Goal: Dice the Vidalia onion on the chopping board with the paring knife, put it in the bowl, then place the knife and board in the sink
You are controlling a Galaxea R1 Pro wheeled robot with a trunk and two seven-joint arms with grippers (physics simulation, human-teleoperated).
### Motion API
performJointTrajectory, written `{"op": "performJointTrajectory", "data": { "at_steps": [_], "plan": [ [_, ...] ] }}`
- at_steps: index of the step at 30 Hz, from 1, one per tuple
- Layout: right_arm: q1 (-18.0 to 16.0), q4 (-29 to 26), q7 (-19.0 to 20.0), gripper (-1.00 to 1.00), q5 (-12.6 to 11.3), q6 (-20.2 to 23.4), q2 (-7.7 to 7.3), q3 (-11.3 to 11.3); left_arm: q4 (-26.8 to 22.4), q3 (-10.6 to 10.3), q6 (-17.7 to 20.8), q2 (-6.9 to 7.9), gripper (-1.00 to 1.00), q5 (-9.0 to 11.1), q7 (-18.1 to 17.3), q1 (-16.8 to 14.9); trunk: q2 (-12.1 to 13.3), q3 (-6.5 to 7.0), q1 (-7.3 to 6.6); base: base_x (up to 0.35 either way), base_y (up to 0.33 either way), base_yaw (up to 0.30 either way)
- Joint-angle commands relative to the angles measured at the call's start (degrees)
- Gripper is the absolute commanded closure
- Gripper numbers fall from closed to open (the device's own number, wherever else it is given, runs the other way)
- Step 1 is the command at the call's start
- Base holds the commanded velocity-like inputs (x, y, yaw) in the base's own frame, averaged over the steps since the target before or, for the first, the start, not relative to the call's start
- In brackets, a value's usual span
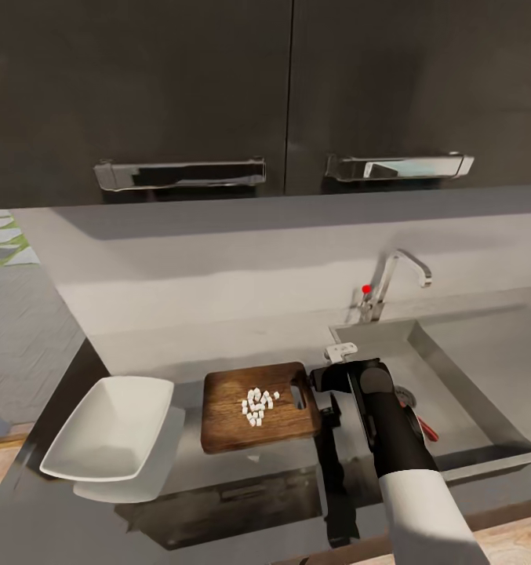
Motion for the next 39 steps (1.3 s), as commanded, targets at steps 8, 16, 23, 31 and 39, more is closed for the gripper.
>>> {"op": "performJointTrajectory", "data": {
  "at_steps": [8, 16, 23, 31, 39],
  "plan": [
    [-0.06, -0.05, 0.58, -1.0, 0.59, 0.14, 0.06, -0.11, 0.0, -0.49, -0.18, 0.04, -1.0, 0.36, 0.26, -0.04, -0.12, -0.75, 0.03, 0.006, 0.042, 0.0],
    [-0.06, -0.05, 0.58, -1.0, 0.59, 0.14, 0.06, -0.15, 0.0, -0.49, -0.21, 0.04, -1.0, 0.36, 0.26, -0.04, -0.12, -1.39, 0.03, 0.0, 0.008, 0.0],
    [-0.06, -0.05, 0.58, -1.0, 0.59, 0.14, 0.06, -0.12, 0.0, -0.49, -0.25, 0.04, -1.0, 0.36, 0.26, -0.04, -0.12, -1.94, 0.03, 0.0, 0.0, 0.0],
    [-0.06, -0.05, 0.58, -1.0, 0.59, 0.14, 0.07, -0.15, 0.0, -0.51, -0.27, 0.04, -1.0, 0.36, 0.26, -0.04, -0.12, -2.58, 0.03, 0.0, 0.0, 0.0],
    [-0.06, -0.05, 0.58, -1.0, 0.59, 0.14, 0.05, -0.14, 0.0, -0.49, -0.27, 0.04, -1.0, 0.36, 0.26, -0.04, -0.12, -3.22, 0.03, 0.0, 0.0, 0.0]
  ]
}}
